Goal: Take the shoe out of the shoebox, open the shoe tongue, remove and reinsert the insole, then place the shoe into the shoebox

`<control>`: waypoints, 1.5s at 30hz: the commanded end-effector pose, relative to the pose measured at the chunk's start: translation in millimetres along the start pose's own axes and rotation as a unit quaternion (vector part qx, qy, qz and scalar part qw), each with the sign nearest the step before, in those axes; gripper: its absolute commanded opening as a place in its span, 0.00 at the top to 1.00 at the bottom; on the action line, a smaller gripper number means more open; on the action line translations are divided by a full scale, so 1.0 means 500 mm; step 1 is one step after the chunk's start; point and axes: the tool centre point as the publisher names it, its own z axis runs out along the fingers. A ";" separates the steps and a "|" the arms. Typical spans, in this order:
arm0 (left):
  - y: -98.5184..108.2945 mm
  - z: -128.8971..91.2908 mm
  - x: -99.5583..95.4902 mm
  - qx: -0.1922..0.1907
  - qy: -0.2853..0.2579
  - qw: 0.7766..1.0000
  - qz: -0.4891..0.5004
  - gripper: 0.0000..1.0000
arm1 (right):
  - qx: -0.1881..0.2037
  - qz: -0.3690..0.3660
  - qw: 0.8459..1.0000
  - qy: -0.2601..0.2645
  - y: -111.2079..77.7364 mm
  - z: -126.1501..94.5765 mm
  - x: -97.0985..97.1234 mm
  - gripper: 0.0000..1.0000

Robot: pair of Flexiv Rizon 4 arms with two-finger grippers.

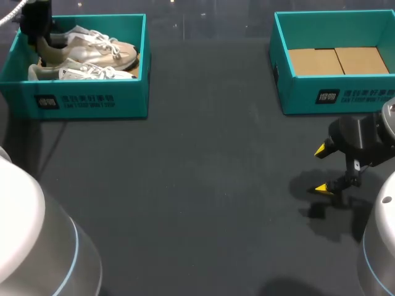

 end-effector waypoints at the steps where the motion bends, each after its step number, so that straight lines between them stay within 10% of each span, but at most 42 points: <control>1: 0.017 0.009 -0.002 0.008 -0.003 1.000 0.001 1.00 | 0.001 0.000 1.000 -0.001 -0.001 0.000 0.003 0.00; 11: 0.018 0.024 -0.007 0.016 -0.013 1.000 0.010 1.00 | 0.001 0.000 1.000 -0.001 -0.001 0.000 0.003 0.00; 24: 0.012 0.016 -0.006 0.013 -0.023 1.000 0.013 0.62 | 0.001 0.000 1.000 -0.001 -0.001 0.000 0.003 0.00; 41: 0.009 -0.053 -0.014 -0.018 -0.049 0.999 0.006 0.52 | 0.001 0.000 1.000 -0.001 -0.001 0.000 0.003 0.00; 45: 0.009 -0.071 -0.013 -0.026 -0.056 0.998 0.002 0.33 | 0.001 0.000 1.000 -0.001 -0.001 0.000 0.003 0.00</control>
